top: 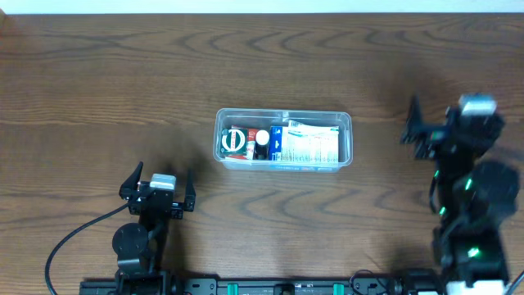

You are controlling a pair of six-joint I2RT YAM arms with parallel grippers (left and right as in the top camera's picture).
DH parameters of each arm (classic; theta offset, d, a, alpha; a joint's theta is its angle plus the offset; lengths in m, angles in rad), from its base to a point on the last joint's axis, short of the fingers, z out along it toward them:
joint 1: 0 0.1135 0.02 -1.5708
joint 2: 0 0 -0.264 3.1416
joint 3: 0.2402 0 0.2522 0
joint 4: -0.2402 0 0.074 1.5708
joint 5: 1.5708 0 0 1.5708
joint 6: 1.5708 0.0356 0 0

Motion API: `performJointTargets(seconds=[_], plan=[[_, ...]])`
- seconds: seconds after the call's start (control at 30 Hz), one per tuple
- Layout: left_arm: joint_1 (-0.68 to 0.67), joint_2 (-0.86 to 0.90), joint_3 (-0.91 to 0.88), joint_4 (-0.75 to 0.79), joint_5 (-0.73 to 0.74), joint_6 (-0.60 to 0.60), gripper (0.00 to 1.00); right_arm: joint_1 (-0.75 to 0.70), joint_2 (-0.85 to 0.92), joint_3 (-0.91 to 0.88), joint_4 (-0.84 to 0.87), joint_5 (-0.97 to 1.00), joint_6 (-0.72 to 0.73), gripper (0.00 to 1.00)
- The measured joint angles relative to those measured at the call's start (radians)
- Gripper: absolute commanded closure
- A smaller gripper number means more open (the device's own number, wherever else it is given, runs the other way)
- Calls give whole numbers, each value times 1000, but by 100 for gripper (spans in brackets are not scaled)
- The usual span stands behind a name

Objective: Pack container

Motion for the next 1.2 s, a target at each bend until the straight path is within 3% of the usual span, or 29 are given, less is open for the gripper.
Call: performJointTargets(seconds=[0.2, 0.43, 0.87, 1.2], plan=[[0, -1, 0, 0, 0, 0, 2, -24, -251, -347, 212, -85, 43, 1], [0, -1, 0, 0, 0, 0, 2, -28, -437, -568, 222, -110, 76, 1], [0, -1, 0, 0, 0, 0, 2, -28, -628, -595, -79, -114, 80, 1], [0, -1, 0, 0, 0, 0, 2, -28, -631, -595, -90, -113, 80, 1]])
